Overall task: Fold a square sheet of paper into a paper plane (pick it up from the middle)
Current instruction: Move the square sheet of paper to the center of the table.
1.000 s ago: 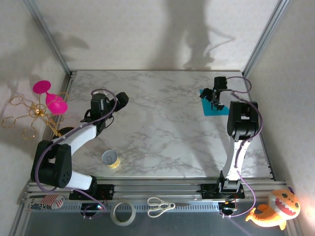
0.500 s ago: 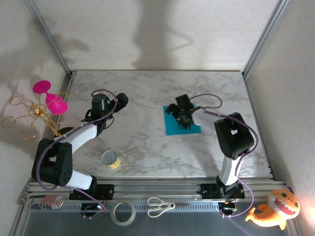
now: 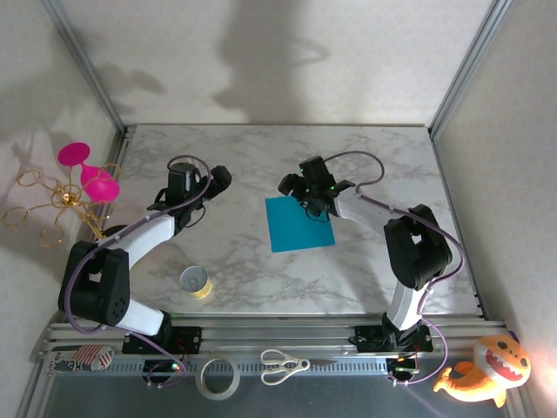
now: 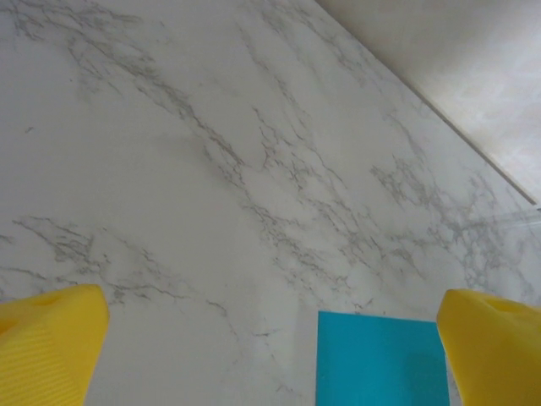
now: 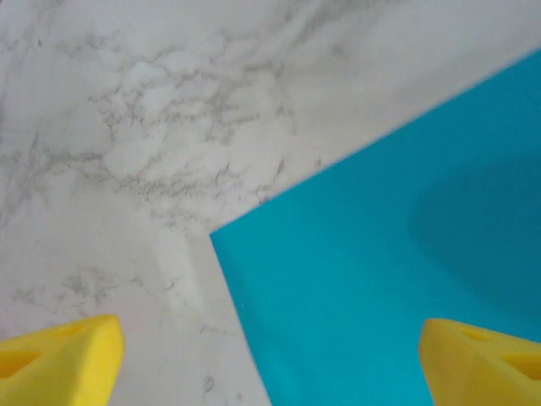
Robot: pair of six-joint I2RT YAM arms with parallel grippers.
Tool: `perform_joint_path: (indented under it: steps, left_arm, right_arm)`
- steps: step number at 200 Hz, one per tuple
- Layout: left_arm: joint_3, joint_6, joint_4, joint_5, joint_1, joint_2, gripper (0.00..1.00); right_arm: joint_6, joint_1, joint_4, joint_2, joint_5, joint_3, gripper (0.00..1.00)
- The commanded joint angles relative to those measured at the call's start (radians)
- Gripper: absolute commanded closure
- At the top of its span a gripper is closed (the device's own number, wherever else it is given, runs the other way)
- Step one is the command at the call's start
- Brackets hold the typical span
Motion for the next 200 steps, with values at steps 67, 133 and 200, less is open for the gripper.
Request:
perform_joint_path:
  steps: [67, 133, 200]
  left_arm:
    - [0.031, -0.062, -0.058, 0.063, -0.058, 0.06, 0.01]
    - [0.057, -0.097, -0.039, 0.117, -0.106, 0.133, 0.01]
    - [0.097, -0.065, -0.144, 0.064, -0.18, 0.145, 0.01]
  right_arm:
    - [-0.373, -0.051, -0.288, 0.185, 0.103, 0.128, 0.27]
    - [-0.07, -0.018, -0.298, 0.179, 0.022, 0.054, 0.25]
    - [0.268, 0.044, -0.033, 0.026, -0.113, -0.086, 0.22]
